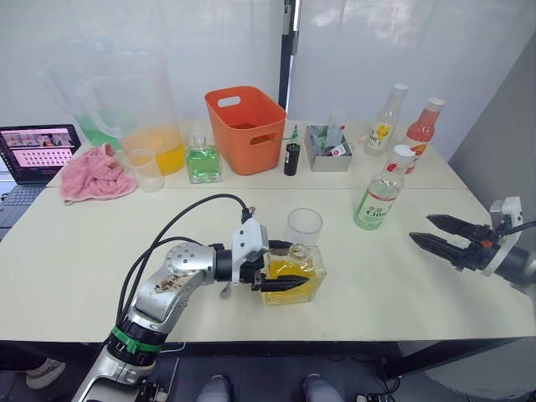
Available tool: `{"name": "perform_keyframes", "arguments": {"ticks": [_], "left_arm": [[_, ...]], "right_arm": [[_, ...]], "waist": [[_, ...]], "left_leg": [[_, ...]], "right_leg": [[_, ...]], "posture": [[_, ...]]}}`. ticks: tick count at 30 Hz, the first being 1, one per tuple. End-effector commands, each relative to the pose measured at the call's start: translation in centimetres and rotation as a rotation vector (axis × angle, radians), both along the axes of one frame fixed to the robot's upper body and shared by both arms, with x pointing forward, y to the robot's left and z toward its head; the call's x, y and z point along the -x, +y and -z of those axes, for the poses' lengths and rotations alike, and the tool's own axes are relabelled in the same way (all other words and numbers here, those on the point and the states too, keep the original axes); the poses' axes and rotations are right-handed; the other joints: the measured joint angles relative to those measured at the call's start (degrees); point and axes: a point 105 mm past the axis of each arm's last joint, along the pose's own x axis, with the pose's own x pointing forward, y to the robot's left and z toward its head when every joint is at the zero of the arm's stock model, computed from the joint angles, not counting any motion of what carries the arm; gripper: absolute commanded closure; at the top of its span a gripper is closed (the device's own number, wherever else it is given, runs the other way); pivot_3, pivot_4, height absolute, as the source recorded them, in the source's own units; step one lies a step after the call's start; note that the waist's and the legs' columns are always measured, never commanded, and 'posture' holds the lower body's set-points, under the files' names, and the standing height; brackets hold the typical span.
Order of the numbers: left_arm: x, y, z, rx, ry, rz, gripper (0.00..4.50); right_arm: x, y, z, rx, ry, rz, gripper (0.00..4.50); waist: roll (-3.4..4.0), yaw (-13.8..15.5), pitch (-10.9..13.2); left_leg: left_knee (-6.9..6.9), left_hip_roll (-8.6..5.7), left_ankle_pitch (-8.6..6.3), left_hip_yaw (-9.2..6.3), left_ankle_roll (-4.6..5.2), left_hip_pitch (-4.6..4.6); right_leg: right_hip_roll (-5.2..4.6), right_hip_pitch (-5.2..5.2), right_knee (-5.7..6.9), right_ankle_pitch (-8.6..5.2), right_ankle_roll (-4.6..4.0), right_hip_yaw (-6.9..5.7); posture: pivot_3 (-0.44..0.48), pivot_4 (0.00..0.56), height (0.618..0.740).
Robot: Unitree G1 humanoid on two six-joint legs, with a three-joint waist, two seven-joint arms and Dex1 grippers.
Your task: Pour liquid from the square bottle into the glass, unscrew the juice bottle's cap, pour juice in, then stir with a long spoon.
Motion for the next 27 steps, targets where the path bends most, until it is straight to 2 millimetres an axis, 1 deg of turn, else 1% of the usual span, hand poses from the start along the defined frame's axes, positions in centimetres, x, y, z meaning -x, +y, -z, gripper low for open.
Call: {"name": "perform_keyframes", "arguments": {"ticks": [1, 3, 5, 8, 10, 15, 17, 19, 23, 26, 27], "left_arm": [[0.4, 0.5, -3.0, 0.085, -0.081, 0.011, 1.70], [0.4, 1.1, -3.6, 0.127, -0.052, -0.006, 1.70], [0.5, 1.8, -3.9, 0.149, -0.036, -0.015, 1.70], [0.9, 3.2, -4.3, 0.159, -0.030, -0.037, 1.70], [1.4, 4.1, -4.6, 0.157, -0.024, -0.044, 1.70], [2.7, 5.3, -5.0, 0.162, 0.003, -0.044, 1.70], [3.1, 6.6, -5.5, 0.191, 0.036, -0.068, 1.70], [3.4, 7.4, -5.8, 0.191, 0.041, -0.088, 1.70], [2.3, 9.7, -6.7, 0.176, -0.002, -0.212, 1.70], [2.0, 10.4, -7.1, 0.175, -0.014, -0.248, 1.70], [1.2, 10.7, -7.1, 0.157, -0.023, -0.298, 1.70]], "right_arm": [[1.6, 2.5, -1.6, 0.021, 0.001, -0.135, 0.03], [2.5, 3.7, -1.7, 0.026, 0.038, -0.206, 0.03], [3.1, 4.5, -1.6, 0.032, 0.063, -0.253, 0.03], [3.6, 5.2, -1.5, 0.047, 0.092, -0.304, 0.03], [3.7, 5.5, -1.5, 0.047, 0.107, -0.329, 0.03], [3.5, 5.8, -1.2, 0.049, 0.120, -0.357, 0.03], [3.3, 5.8, -1.0, 0.039, 0.124, -0.359, 0.03], [3.2, 5.8, -0.8, 0.035, 0.126, -0.361, 0.03], [3.3, 6.4, -0.3, 0.015, 0.137, -0.398, 0.03], [3.2, 6.6, -0.3, 0.011, 0.138, -0.404, 0.03], [3.2, 6.9, -0.1, 0.005, 0.135, -0.411, 0.03]], "waist": [[-0.01, 0.24, 0.00], [-0.01, 0.51, 0.01], [-0.01, 0.57, 0.01], [-0.02, 0.50, 0.01], [-0.02, 0.41, 0.01], [-0.05, 0.50, 0.03], [-0.06, 0.64, 0.04], [-0.09, 0.60, 0.05], [-0.16, 0.60, 0.09], [-0.17, 0.60, 0.10], [-0.17, 0.67, 0.10]], "left_leg": [[0.01, 0.00, 0.00, 0.00, 0.00, 0.00], [0.02, -0.01, 0.00, 0.01, 0.00, -0.02], [0.01, 0.00, 0.00, 0.00, 0.00, -0.02], [0.01, 0.01, 0.00, 0.00, 0.00, -0.02], [0.00, 0.02, -0.01, 0.01, 0.00, -0.02], [0.01, 0.04, -0.01, 0.01, -0.01, -0.04], [0.01, 0.03, -0.01, 0.01, -0.01, -0.05], [0.00, 0.05, -0.01, 0.01, -0.01, -0.05], [0.00, 0.08, -0.01, 0.01, -0.01, -0.05], [-0.01, 0.07, -0.02, 0.02, -0.02, -0.06], [-0.02, 0.07, -0.02, 0.02, -0.02, -0.06]], "right_leg": [[0.00, 0.00, 0.00, -0.06, -0.10, 0.01], [-0.01, 0.00, -0.01, -0.10, -0.17, 0.01], [-0.01, 0.00, -0.02, -0.11, -0.18, 0.00], [0.00, -0.01, -0.02, -0.13, -0.21, -0.01], [0.00, -0.02, -0.03, -0.14, -0.24, 0.00], [-0.01, -0.05, -0.03, -0.16, -0.26, -0.01], [-0.01, -0.05, -0.05, -0.16, -0.27, -0.02], [-0.01, -0.07, -0.04, -0.16, -0.27, -0.02], [0.00, -0.11, -0.02, -0.16, -0.29, -0.06], [0.00, -0.13, -0.03, -0.16, -0.29, -0.05], [-0.01, -0.13, -0.03, -0.16, -0.30, -0.05]], "posture": [[0.000, 0.150, 0.725], [0.000, 0.150, 0.725], [0.000, 0.150, 0.725], [0.000, 0.150, 0.725], [0.000, 0.150, 0.725], [0.000, 0.150, 0.725], [0.000, 0.150, 0.725], [0.000, 0.150, 0.725], [0.000, 0.150, 0.725], [0.000, 0.150, 0.725], [0.000, 0.150, 0.725]]}}
